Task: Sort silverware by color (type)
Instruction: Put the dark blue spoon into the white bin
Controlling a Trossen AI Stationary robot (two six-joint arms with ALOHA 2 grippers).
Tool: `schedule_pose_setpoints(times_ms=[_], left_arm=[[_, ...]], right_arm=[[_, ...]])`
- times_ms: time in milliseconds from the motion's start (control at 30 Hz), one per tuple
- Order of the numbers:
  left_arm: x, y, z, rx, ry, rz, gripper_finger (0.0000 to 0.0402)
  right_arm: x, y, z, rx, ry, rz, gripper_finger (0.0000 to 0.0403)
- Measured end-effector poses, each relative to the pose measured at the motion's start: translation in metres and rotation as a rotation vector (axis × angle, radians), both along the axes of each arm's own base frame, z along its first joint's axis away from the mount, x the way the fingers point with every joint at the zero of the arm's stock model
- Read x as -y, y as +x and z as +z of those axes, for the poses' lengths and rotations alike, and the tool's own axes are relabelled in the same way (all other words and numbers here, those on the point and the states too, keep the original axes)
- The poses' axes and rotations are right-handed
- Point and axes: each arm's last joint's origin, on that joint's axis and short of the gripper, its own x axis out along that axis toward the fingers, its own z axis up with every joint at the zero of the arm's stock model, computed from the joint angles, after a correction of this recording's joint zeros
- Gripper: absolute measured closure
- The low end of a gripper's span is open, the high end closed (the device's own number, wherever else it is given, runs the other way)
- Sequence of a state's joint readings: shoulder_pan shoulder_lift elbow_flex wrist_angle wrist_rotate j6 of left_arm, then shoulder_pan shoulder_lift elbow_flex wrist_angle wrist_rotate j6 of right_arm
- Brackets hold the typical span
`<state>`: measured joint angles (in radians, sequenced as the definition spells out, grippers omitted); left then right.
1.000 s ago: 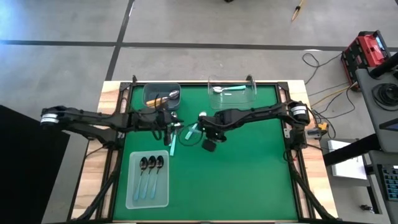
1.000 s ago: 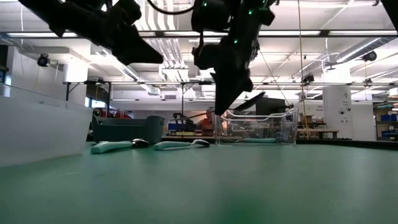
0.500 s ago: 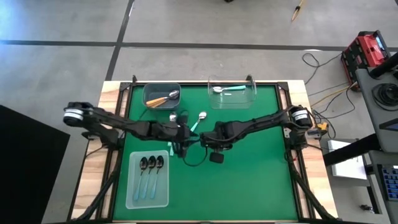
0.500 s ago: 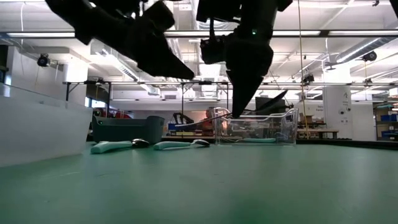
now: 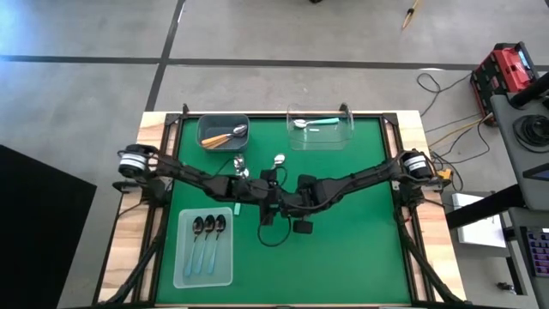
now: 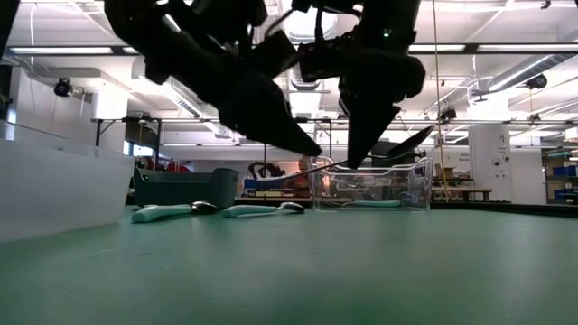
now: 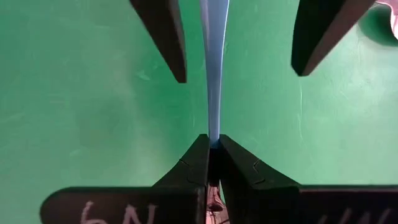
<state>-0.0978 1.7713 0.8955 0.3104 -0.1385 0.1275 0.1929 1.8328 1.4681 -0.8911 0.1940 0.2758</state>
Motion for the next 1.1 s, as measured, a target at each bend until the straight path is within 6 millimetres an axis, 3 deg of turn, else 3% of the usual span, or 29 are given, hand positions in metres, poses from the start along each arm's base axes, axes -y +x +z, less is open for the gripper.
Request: schedule_pose_setpoints(times_ms=[167,367,900,1100], left_arm=[[0.002,0.009,-0.017,-0.043,0.004,-0.003,0.0176],[0.008,0.012,-0.018,-0.022,-0.01,-0.011,0.0199],[0.012,0.011,-0.018,-0.019,-0.033,-0.004,0.0294],[0.012,0.011,-0.018,-0.02,-0.044,0.001,0.0355]], right_arm=[[-0.011,-0.003,0.0,0.0,-0.012,0.013,0.039],[-0.019,-0.005,0.0,0.014,-0.026,-0.022,0.039],[-0.018,-0.004,0.0,0.054,-0.047,-0.117,0.039],[-0.017,-0.004,0.0,0.06,-0.079,-0.126,0.039]])
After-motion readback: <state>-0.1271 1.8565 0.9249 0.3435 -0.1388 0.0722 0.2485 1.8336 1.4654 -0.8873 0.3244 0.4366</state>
